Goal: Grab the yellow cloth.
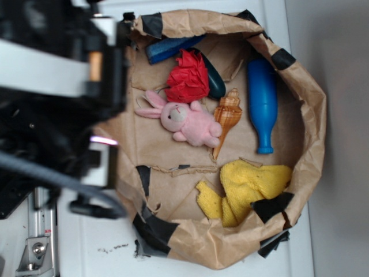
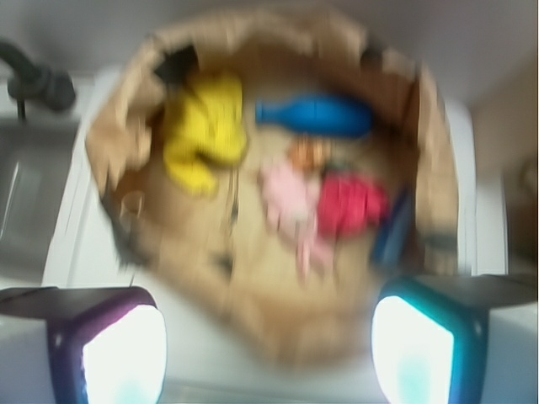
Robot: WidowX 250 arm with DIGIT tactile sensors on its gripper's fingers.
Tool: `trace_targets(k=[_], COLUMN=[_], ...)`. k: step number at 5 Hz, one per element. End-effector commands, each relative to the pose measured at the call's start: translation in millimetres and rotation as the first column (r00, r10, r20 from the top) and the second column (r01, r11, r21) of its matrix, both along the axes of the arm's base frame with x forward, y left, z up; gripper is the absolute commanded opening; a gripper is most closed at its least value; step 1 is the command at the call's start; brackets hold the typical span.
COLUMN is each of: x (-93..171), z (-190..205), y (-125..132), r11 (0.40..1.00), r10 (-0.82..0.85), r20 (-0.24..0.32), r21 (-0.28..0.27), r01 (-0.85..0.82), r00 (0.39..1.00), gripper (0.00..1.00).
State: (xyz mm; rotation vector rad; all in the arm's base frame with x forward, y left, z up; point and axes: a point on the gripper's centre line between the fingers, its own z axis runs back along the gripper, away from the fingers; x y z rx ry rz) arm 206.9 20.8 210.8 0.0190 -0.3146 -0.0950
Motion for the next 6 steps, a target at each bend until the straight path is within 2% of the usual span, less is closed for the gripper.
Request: trace_targets(k=[1, 2, 3, 4, 5, 6], x=[72.7, 98.5, 107.6, 112.1, 102.1, 94.0], z=[-31.0, -75.3, -108.4, -127.7, -132.0, -139.9], y=[8.1, 10.3, 3.7, -26.4, -62.0, -85.3], r11=[0.985, 0.973, 0.953, 0.921, 0.897, 0.881], r10=[-0.170, -0.230, -0.303, -0.390, -0.441, -0.471], r20=[0.082, -0.012, -0.027, -0.057, -0.085, -0.093], r21=[0.003, 0.032, 0.004, -0.036, -0.011, 0.004], r01=[0.170, 0.230, 0.303, 0.389, 0.441, 0.473], r00=[0.982, 0.973, 0.953, 0.919, 0.894, 0.877], gripper=[1.00, 1.00, 1.00, 1.00, 1.00, 1.00])
